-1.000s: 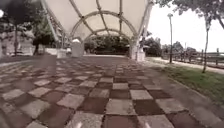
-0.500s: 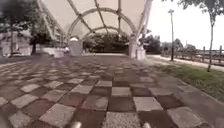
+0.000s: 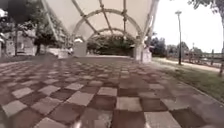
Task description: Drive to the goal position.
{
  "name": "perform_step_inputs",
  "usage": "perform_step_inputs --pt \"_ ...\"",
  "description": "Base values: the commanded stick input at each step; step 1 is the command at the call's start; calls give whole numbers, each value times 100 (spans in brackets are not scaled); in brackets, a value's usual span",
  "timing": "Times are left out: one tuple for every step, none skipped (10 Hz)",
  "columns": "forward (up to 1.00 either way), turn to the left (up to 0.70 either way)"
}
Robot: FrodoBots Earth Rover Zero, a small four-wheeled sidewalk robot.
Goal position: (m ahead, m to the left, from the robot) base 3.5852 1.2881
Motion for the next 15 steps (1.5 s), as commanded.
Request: perform_step_inputs --pt "70 0" --pt "70 0" --pt "70 0" --pt "70 0" --pt "70 25" --pt "70 27" --pt "70 27" --pt "70 27" --pt "70 27" --pt "70 27" --pt "70 27" --pt "70 27" --pt "70 27" --pt "70 27" --pt "70 27"
